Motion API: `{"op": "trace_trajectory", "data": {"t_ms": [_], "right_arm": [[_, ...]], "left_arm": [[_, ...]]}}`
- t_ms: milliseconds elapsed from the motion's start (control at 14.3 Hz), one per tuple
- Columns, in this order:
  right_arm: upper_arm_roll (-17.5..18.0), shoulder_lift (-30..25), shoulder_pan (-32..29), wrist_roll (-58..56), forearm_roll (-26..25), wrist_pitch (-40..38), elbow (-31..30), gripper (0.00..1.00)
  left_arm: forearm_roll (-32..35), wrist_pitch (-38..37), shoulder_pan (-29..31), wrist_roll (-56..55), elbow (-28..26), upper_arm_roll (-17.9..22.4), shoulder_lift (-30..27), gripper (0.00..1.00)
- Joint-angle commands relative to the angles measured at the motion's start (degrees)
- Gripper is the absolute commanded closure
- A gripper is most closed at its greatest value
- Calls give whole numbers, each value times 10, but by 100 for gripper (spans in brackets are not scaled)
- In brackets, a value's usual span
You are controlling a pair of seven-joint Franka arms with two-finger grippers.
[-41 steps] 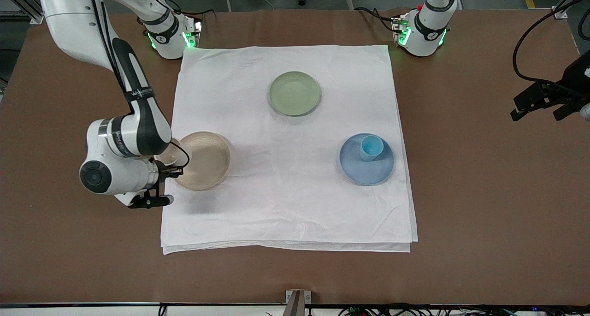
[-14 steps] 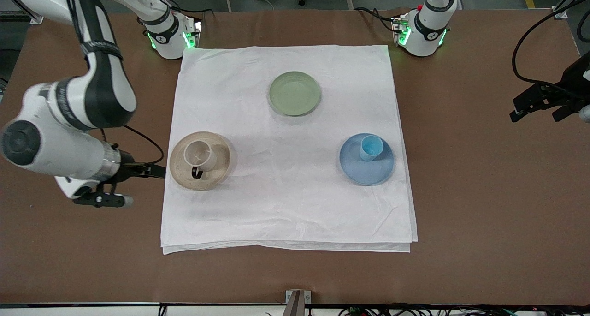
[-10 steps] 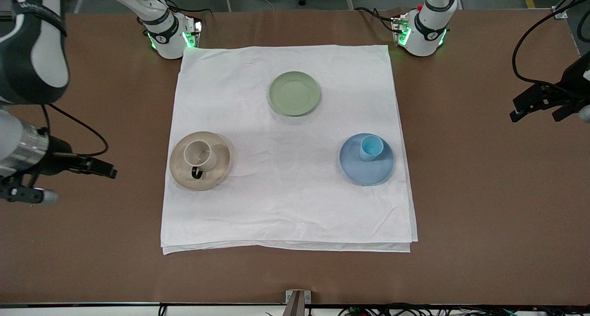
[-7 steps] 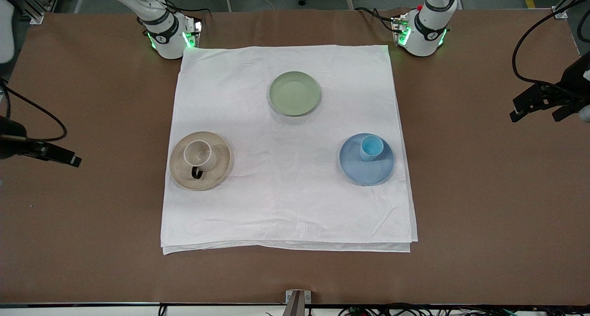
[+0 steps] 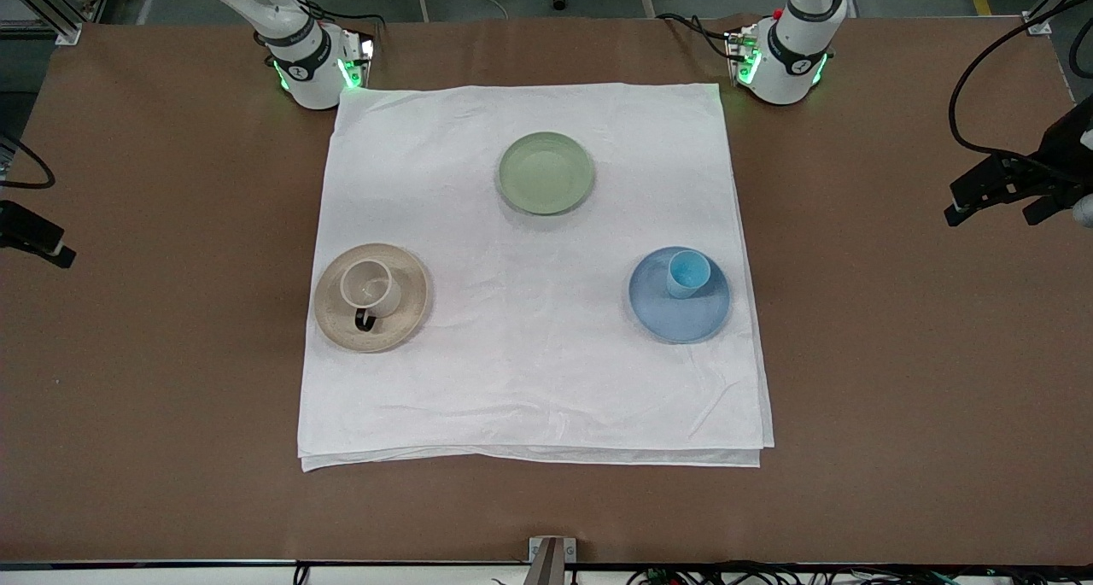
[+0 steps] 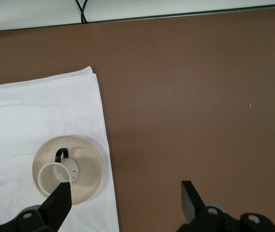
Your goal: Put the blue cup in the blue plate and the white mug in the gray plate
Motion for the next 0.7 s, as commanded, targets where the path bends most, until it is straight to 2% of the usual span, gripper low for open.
{"op": "trace_trajectory", "data": {"t_ms": [0,210,420,630], "right_arm": [[20,-34,-18,-1,-7,15,-44,0],[20,-52,-17,-1,-8,14,-60,0],[21,-84,-16,-1,-9,17,-105,0],[21,-84,-16,-2,-10,10,-105,0]], "left_arm": [[-4,-9,1,0,10,-1,3,0],[-4,-9,1,0,10,-1,3,0],[-4,-9,1,0,10,0,3,0],[-4,-9,1,0,10,0,3,0]]}}
